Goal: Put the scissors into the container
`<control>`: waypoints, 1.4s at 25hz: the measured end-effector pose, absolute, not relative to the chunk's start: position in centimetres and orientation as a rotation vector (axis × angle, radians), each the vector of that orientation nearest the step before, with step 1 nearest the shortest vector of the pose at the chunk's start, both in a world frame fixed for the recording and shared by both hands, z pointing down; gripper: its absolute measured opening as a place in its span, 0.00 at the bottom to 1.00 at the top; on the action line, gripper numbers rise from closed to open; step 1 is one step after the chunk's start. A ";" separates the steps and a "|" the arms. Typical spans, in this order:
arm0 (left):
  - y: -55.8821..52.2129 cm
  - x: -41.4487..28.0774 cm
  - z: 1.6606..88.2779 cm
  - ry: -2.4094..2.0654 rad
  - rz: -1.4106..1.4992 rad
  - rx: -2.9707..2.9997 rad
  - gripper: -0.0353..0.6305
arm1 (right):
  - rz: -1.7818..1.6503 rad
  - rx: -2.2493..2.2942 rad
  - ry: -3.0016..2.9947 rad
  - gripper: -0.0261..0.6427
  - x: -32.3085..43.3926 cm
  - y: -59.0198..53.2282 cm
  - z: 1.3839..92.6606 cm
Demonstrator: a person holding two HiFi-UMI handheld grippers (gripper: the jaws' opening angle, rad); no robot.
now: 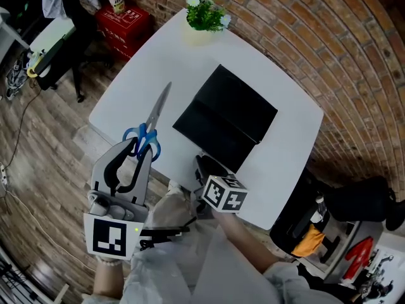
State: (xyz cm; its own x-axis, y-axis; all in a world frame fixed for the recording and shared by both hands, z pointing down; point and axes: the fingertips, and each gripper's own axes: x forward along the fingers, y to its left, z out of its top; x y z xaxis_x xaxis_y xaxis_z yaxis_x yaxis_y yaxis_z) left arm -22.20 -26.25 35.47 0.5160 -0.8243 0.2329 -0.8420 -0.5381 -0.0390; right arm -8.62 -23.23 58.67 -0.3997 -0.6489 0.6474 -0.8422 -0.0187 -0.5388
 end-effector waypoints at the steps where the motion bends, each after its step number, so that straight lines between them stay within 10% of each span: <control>1: -26.2 -22.0 35.3 -1.469 0.342 2.670 0.20 | 1.394 1.555 -2.058 0.17 -8.8 -22.8 58.7; 35: -27.6 -6.5 42.6 -0.564 0.968 3.180 0.20 | 0.333 1.952 -2.250 0.13 9.6 -19.6 37.3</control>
State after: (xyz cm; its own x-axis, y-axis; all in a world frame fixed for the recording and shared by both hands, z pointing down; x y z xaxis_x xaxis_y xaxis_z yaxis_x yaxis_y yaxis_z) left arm -6.52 -27.58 42.64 0.7821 -0.3770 0.4962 -0.2463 -0.9184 -0.3097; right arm 9.55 -19.59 37.29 -0.1453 -0.9568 0.2520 -0.9887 0.1312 -0.0721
